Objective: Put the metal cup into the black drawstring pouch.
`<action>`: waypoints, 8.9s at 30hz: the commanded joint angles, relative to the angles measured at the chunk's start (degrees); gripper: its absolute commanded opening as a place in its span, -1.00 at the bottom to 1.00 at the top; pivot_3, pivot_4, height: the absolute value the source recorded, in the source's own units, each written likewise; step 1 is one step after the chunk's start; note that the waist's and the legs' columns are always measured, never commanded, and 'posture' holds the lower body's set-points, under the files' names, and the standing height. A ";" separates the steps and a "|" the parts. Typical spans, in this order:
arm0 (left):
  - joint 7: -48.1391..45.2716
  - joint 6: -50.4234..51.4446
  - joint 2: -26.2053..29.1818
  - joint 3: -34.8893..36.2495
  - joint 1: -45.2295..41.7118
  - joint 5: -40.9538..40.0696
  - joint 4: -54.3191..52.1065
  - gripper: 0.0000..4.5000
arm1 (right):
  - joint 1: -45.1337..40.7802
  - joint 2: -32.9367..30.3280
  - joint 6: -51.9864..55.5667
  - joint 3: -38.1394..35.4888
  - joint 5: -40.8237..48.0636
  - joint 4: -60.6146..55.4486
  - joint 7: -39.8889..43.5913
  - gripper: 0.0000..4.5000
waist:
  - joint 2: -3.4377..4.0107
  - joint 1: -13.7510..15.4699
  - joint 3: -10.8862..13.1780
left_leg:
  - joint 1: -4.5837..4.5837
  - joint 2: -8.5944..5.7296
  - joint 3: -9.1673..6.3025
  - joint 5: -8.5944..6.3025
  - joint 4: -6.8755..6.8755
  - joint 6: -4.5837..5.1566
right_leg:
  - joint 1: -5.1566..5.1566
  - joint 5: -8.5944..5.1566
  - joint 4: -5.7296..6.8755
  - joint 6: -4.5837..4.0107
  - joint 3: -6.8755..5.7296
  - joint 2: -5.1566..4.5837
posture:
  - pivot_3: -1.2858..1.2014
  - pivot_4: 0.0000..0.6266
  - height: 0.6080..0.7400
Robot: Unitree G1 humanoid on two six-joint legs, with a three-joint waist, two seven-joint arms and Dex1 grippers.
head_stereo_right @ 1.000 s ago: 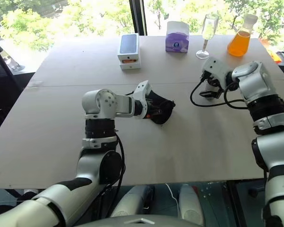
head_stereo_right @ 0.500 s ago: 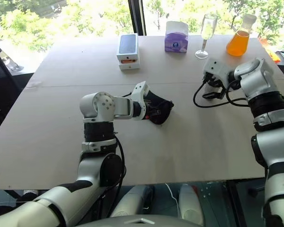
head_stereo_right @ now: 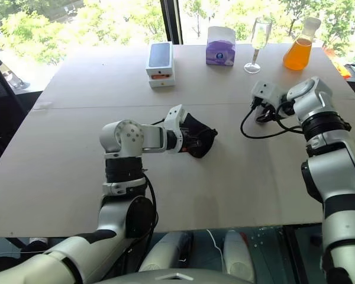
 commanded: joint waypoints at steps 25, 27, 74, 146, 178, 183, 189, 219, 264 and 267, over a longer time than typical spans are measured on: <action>-5.52 0.15 9.63 1.32 -11.14 -11.27 18.08 -1.00 | 50.06 44.83 48.78 -42.30 38.58 -92.89 -32.03 -0.96 | 0.14 0.14 -0.09 | -0.64 -0.12 -0.22 -0.01 0.27 -0.06 | -0.72 0.03 0.39 0.02 -0.08 0.11 | 0.03 -0.52 1.00; -5.88 0.15 10.06 0.19 -11.66 -12.42 18.31 -1.00 | 51.72 44.78 46.97 -39.99 39.00 -91.32 -33.19 -0.96 | 0.15 0.14 -0.09 | -0.66 -0.12 -0.18 -0.01 0.21 -0.06 | -0.85 0.03 0.45 0.02 0.01 0.12 | 0.03 -0.52 1.00; 4.51 0.15 13.34 -2.18 -9.63 -28.17 18.03 -1.00 | 62.70 40.06 31.75 -31.57 67.36 -71.91 -39.91 -0.96 | 0.18 -1.48 -0.14 | -0.49 -0.01 0.05 -0.01 0.18 -0.06 | -0.91 0.02 0.73 0.01 0.37 0.12 | 0.03 -0.52 1.00; 26.99 -0.41 7.32 2.23 -7.67 -58.32 21.70 -1.00 | 47.69 29.11 1.05 -11.91 32.22 -65.18 -28.45 -0.96 | 0.14 -2.02 -0.16 | -0.39 -0.03 0.09 0.00 0.32 -0.07 | -0.87 0.02 0.84 0.02 0.50 0.37 | 0.03 -0.52 1.00; 9.79 -17.34 24.77 -12.26 14.35 -41.23 -13.92 -1.00 | 32.51 27.63 -11.15 -0.64 13.13 -42.55 -23.29 -0.21 | 0.10 -1.40 -0.16 | -0.01 0.03 0.22 0.00 0.20 -0.10 | -0.65 0.03 0.80 0.00 0.76 0.49 | 0.03 -0.52 1.00; -1.84 -24.76 32.75 -18.91 15.46 -32.45 -12.90 -1.00 | 32.10 27.92 -7.66 -1.66 14.37 -44.81 -21.26 -0.30 | 0.11 -1.17 -0.15 | 0.13 0.04 0.20 0.00 0.04 -0.11 | -0.60 0.02 0.77 -0.02 0.77 0.51 | 0.03 -0.52 1.00; -7.96 -27.83 32.82 -19.17 16.50 -28.33 -12.38 -1.00 | 35.35 24.03 -3.77 -1.61 12.63 -54.48 -22.23 -0.99 | 0.11 -1.07 -0.15 | 0.13 0.02 0.11 0.00 -0.01 -0.10 | -0.50 0.03 0.52 -0.01 0.66 0.46 | 0.03 -0.52 1.00; -22.00 -30.46 34.06 -10.85 19.47 -25.98 -14.03 -1.00 | 32.85 23.89 -9.13 -3.39 5.07 -40.73 -33.74 0.04 | 0.09 -1.22 -0.14 | 0.15 0.06 0.05 0.00 -0.41 -0.10 | -0.46 0.05 0.09 -0.02 0.59 0.44 | 0.03 -0.52 1.00; -45.87 -61.20 29.79 -28.10 -1.79 -4.97 10.58 0.39 | 34.15 17.43 2.14 -7.71 -2.44 -68.91 -39.20 -1.00 | 0.10 -1.35 -0.13 | 0.16 0.04 0.10 0.01 -0.56 -0.10 | -0.53 0.05 0.07 -0.02 0.67 0.45 | 0.03 -0.52 1.00; -46.96 -63.53 28.11 -28.35 -3.74 -3.36 13.75 0.39 | 34.22 17.57 2.92 -7.40 -2.88 -69.79 -39.20 -1.00 | 0.09 -1.29 -0.13 | 0.13 0.04 0.07 0.01 -0.56 -0.09 | -0.55 0.05 0.06 -0.02 0.64 0.45 | 0.03 -0.52 1.00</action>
